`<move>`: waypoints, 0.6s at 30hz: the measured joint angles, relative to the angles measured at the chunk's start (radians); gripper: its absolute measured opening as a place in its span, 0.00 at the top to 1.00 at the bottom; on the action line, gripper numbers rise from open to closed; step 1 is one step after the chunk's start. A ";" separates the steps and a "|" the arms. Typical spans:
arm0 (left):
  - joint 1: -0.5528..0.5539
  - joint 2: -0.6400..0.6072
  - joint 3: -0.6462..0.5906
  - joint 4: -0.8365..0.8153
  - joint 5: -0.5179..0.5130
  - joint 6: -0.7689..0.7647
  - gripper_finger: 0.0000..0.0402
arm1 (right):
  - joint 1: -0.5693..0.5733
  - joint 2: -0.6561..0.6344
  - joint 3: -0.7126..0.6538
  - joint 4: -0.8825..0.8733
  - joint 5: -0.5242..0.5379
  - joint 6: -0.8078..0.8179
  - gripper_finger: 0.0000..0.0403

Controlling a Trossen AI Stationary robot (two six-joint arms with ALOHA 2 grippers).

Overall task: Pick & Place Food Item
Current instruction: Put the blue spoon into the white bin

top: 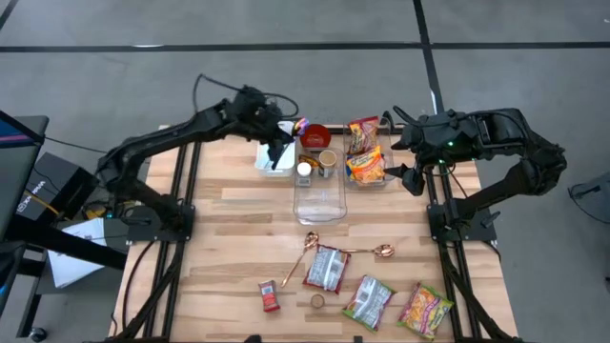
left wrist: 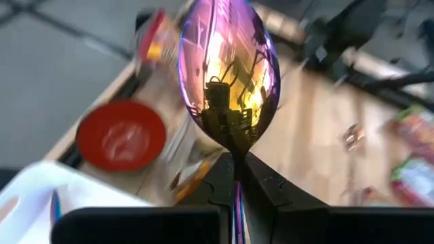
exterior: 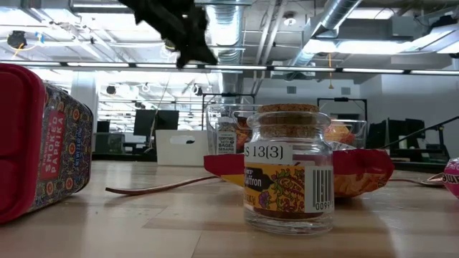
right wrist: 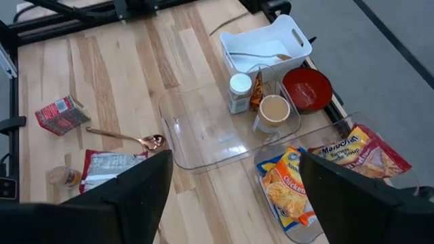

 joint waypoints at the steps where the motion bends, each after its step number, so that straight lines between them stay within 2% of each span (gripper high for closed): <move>1: 0.011 0.026 0.002 0.000 0.000 0.006 0.99 | 0.000 0.000 0.000 -0.003 0.000 0.002 0.22; 11: 0.173 0.171 0.003 0.008 0.025 0.002 0.98 | 0.000 0.000 0.000 -0.013 0.000 0.045 0.22; 18: 0.230 0.221 0.003 0.007 0.067 -0.029 0.98 | 0.000 0.000 0.000 -0.013 0.000 0.045 0.22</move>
